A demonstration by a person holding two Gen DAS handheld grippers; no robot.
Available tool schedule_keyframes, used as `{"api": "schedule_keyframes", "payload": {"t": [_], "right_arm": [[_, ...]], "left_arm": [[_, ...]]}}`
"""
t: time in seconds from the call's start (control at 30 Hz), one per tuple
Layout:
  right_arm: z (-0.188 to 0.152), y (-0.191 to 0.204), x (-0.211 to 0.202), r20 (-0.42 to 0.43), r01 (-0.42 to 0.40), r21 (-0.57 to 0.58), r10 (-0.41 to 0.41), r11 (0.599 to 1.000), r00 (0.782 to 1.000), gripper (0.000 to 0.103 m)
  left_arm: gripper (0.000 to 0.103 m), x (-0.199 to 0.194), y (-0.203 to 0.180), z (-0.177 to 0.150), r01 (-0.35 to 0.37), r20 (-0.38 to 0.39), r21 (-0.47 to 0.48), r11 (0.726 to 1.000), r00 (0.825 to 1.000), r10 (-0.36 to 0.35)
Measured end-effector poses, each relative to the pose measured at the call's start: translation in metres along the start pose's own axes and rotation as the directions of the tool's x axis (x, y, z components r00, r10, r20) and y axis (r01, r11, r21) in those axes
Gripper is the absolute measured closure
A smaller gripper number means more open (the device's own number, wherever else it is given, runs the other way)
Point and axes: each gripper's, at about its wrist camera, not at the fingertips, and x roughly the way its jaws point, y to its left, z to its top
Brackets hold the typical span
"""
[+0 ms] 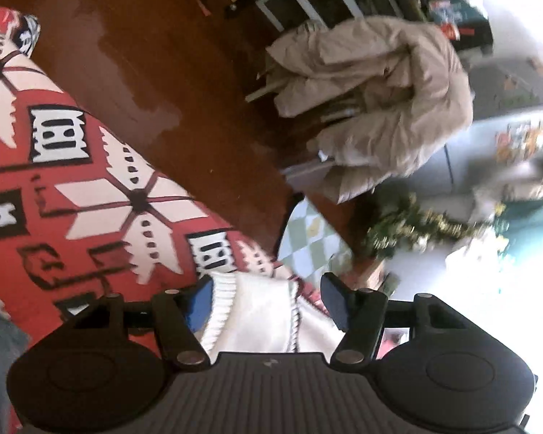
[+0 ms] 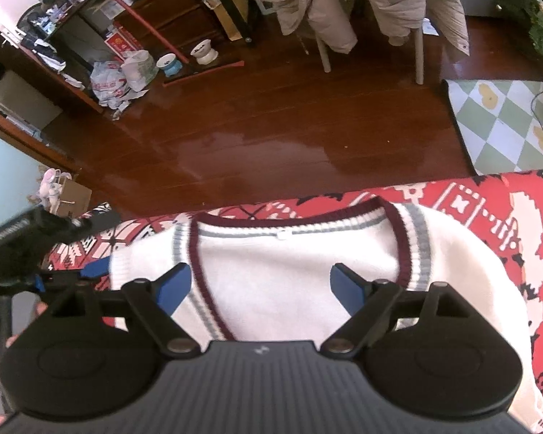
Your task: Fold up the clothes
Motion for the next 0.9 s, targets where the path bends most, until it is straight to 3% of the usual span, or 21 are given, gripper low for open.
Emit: {"api": "schedule_keyframes", "payload": {"t": [0.07,0.17,0.2,0.23,0.43,0.57,0.6,0.63,0.67,0.8,0.9], "right_arm": [[0.001,0.005,0.002,0.004,-0.013,-0.018,0.013,1.0,1.0,0.02],[0.004,0.015,0.009,0.004,-0.031,-0.053,0.031,0.998,1.0,0.057],[0.007,0.02,0.015,-0.006,-0.036,-0.066,0.035,0.997,0.999,0.076],[0.008,0.023,0.02,-0.01,-0.043,-0.071,0.043,0.997,0.999,0.08],[0.027,0.046,0.058,-0.023,-0.101,-0.079,0.1,0.992,0.995,0.076],[0.036,0.053,0.083,-0.064,-0.087,-0.078,0.082,0.993,0.995,0.077],[0.038,0.056,0.085,-0.05,-0.079,-0.092,0.075,0.993,0.996,0.083],[0.039,0.059,0.085,-0.036,-0.065,-0.112,0.061,0.992,0.997,0.097],[0.04,0.062,0.086,-0.021,-0.051,-0.132,0.048,0.99,0.999,0.101],[0.044,0.075,0.082,0.047,-0.006,-0.199,0.015,0.98,0.999,0.101],[0.042,0.078,0.088,0.049,0.015,-0.225,-0.004,0.974,0.999,0.101]], "left_arm": [[0.041,0.001,0.002,0.003,-0.015,-0.019,0.025,1.0,1.0,0.016],[0.042,0.002,0.006,0.007,-0.037,-0.047,0.063,0.997,0.998,0.04],[0.043,0.002,0.007,0.009,-0.044,-0.057,0.076,0.996,0.997,0.048],[0.044,0.002,0.008,0.01,-0.05,-0.063,0.086,0.995,0.996,0.056],[0.047,0.0,0.013,0.005,-0.071,-0.072,0.083,0.994,0.994,0.077],[0.065,0.008,0.005,0.003,-0.119,-0.075,0.153,0.981,0.988,0.131],[0.074,0.009,0.002,0.003,-0.137,-0.065,0.176,0.975,0.986,0.151],[0.081,0.01,0.0,0.003,-0.154,-0.053,0.196,0.968,0.984,0.168],[0.091,0.008,-0.002,0.003,-0.166,-0.037,0.209,0.964,0.984,0.177],[0.093,0.006,-0.003,0.005,-0.206,0.02,0.254,0.945,0.978,0.208],[0.094,0.004,-0.001,0.011,-0.224,0.044,0.253,0.941,0.975,0.22]]}}
